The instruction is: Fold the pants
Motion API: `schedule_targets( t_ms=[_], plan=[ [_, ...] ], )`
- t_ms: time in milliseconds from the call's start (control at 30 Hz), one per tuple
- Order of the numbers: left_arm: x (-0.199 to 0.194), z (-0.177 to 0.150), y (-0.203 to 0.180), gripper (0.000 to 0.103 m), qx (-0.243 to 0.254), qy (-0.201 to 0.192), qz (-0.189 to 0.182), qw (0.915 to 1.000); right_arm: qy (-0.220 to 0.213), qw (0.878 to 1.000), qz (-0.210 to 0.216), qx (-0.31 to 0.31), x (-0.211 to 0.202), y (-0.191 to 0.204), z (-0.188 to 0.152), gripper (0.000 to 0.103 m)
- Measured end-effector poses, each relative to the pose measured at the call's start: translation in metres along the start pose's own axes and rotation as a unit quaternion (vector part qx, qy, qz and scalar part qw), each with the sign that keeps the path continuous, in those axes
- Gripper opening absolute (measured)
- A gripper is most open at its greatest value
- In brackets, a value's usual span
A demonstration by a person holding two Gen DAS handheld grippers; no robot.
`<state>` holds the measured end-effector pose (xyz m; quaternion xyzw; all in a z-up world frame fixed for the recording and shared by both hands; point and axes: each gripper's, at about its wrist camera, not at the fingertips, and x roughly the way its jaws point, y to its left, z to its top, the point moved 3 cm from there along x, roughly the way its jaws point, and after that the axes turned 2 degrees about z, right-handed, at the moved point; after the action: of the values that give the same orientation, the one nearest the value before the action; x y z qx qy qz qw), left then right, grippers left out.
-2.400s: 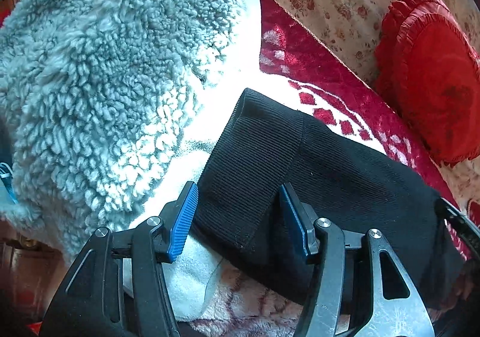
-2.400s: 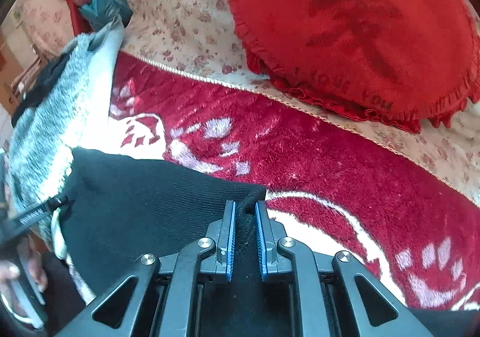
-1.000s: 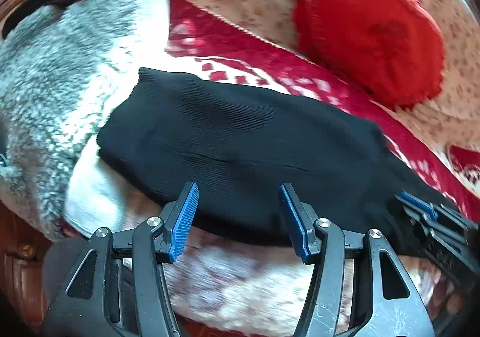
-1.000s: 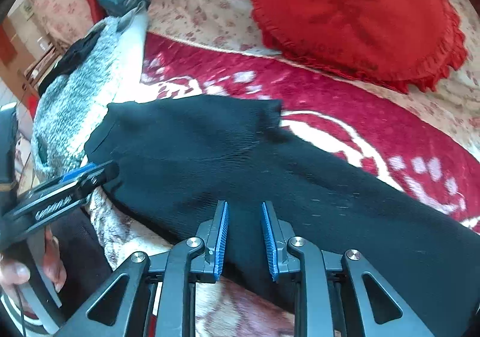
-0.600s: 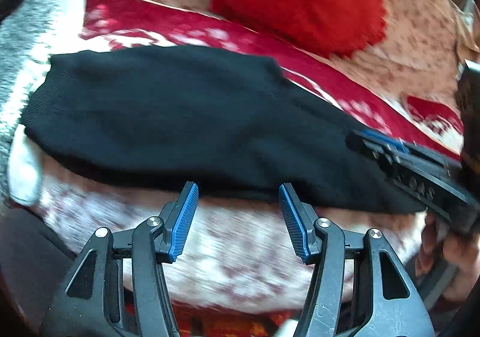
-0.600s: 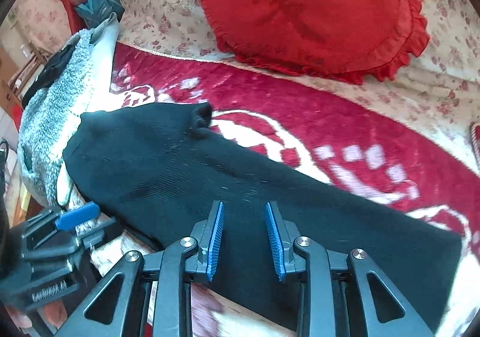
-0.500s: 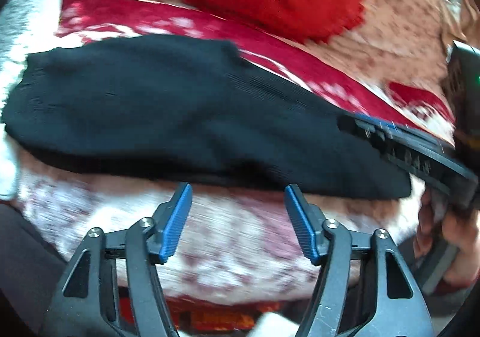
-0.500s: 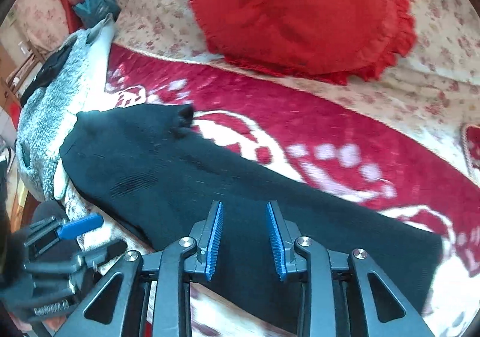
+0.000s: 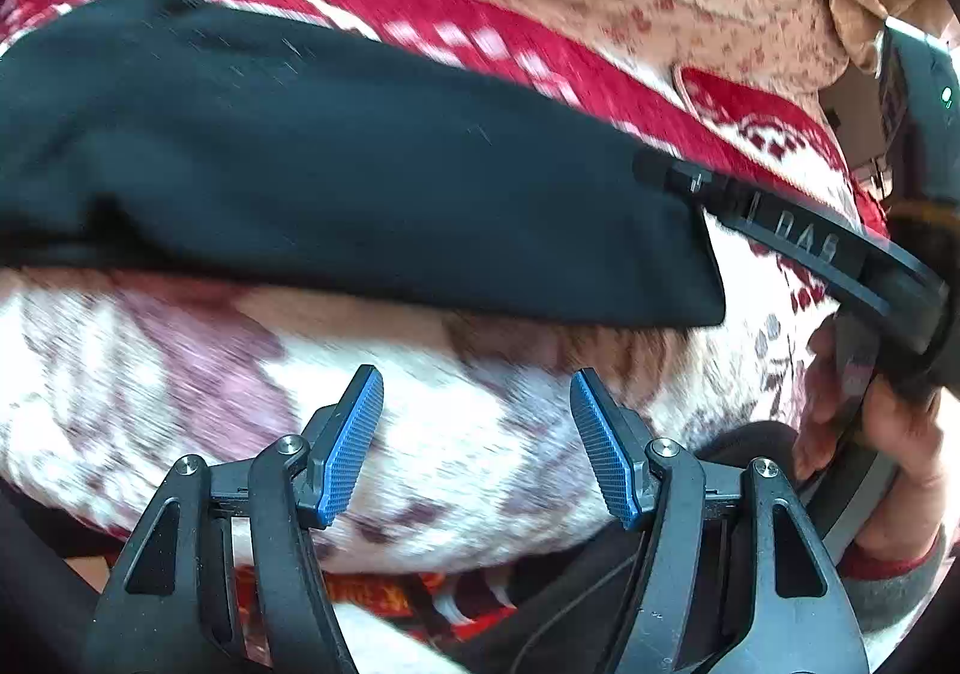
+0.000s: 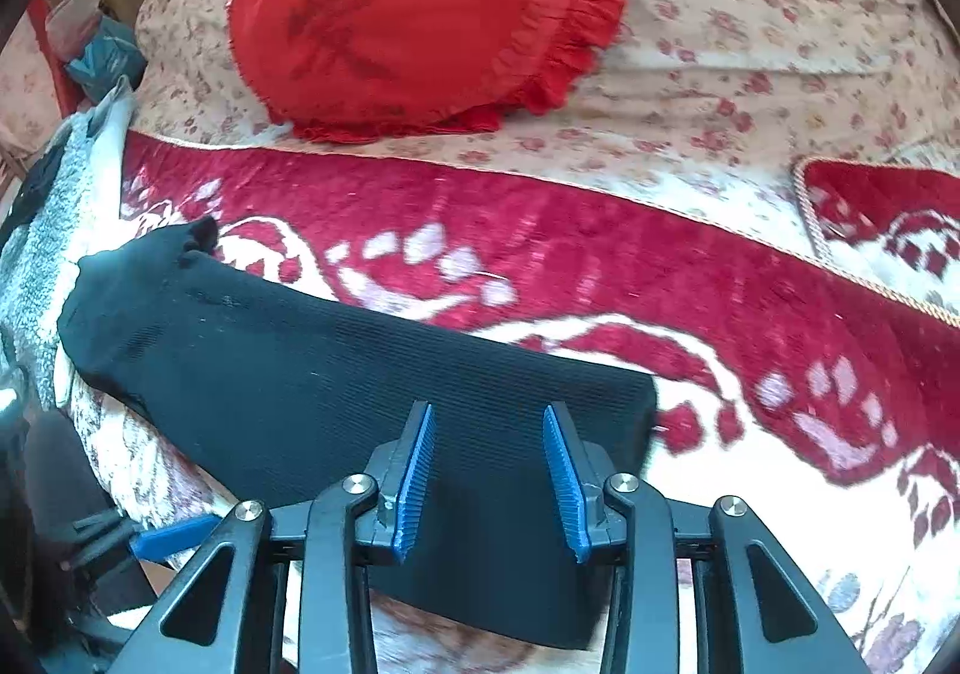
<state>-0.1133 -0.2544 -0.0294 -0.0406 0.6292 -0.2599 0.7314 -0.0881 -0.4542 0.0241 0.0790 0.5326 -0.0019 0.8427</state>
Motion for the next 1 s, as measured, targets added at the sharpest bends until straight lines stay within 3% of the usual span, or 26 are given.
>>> schedule_targets(
  t_ms=[100, 200, 400, 600, 833, 900, 933, 967, 1000],
  plan=[
    [0.009, -0.002, -0.007, 0.065, -0.022, 0.011, -0.012, 0.9996, -0.003, 1.000, -0.001, 0.013, -0.006, -0.017, -0.002, 0.038],
    [0.011, 0.004, -0.015, 0.067, -0.048, -0.006, -0.022, 0.9986, 0.004, 1.000, 0.005, 0.029, -0.006, -0.032, -0.006, 0.041],
    [0.020, 0.011, -0.019, 0.087, -0.107, -0.014, -0.046, 0.9931, 0.009, 0.998, 0.016, 0.065, -0.004, -0.057, -0.012, 0.044],
    [0.022, 0.008, -0.022, 0.088, -0.139, 0.008, -0.087, 0.9864, 0.020, 0.995, 0.045, 0.092, 0.010, -0.066, -0.013, 0.045],
    [0.032, 0.026, -0.014, 0.095, -0.213, 0.043, -0.130, 0.9675, 0.010, 0.989, 0.077, 0.124, 0.014, -0.072, -0.011, 0.048],
    [0.031, 0.028, -0.011, 0.095, -0.215, 0.054, -0.134, 0.9659, 0.003, 0.989, 0.084, 0.123, 0.015, -0.071, -0.012, 0.045],
    [0.030, 0.028, -0.009, 0.089, -0.214, 0.056, -0.132, 0.9662, -0.002, 0.990, 0.085, 0.117, 0.015, -0.069, -0.012, 0.039],
    [0.029, 0.029, -0.008, 0.075, -0.209, 0.057, -0.126, 0.9681, -0.004, 0.989, 0.097, 0.114, 0.018, -0.067, -0.013, 0.027],
    [0.027, 0.029, -0.007, 0.066, -0.201, 0.059, -0.119, 0.9705, -0.006, 0.988, 0.099, 0.117, 0.020, -0.065, -0.014, 0.025]
  ],
)
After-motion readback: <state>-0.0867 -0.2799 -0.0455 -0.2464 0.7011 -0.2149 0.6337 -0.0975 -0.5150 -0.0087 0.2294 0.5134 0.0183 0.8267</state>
